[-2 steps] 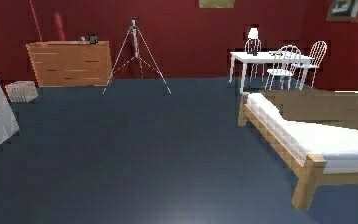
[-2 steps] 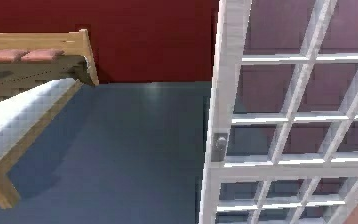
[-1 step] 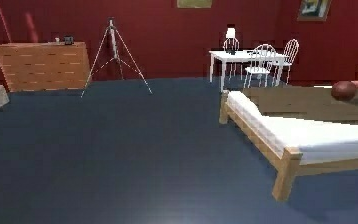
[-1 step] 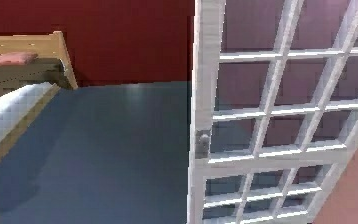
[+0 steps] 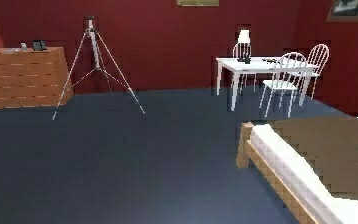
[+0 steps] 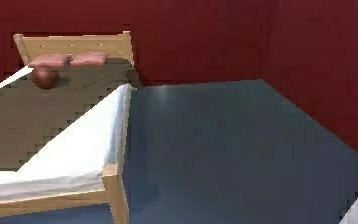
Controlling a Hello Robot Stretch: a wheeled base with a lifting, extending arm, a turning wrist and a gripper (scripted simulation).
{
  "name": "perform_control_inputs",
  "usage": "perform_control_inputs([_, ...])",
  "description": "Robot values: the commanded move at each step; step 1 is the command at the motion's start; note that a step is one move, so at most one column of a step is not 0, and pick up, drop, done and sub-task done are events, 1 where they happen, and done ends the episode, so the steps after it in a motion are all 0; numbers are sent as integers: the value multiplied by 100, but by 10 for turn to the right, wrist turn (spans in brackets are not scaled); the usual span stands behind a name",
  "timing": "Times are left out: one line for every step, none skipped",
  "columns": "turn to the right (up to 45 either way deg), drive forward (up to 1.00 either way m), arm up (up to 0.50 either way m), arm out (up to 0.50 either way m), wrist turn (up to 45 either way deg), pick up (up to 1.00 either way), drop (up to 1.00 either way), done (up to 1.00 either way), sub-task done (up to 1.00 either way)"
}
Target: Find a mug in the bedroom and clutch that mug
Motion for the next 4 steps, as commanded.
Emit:
perform_control_inputs([0, 100, 0, 0, 0, 0, 0, 0, 0])
perform_control_inputs([0, 90, 0, 0, 0, 0, 0, 0, 0])
perform_control_inputs([450, 0, 0, 0, 0, 0, 0, 0, 0])
perform_control_inputs([30, 0, 0, 0, 0, 0, 0, 0, 0])
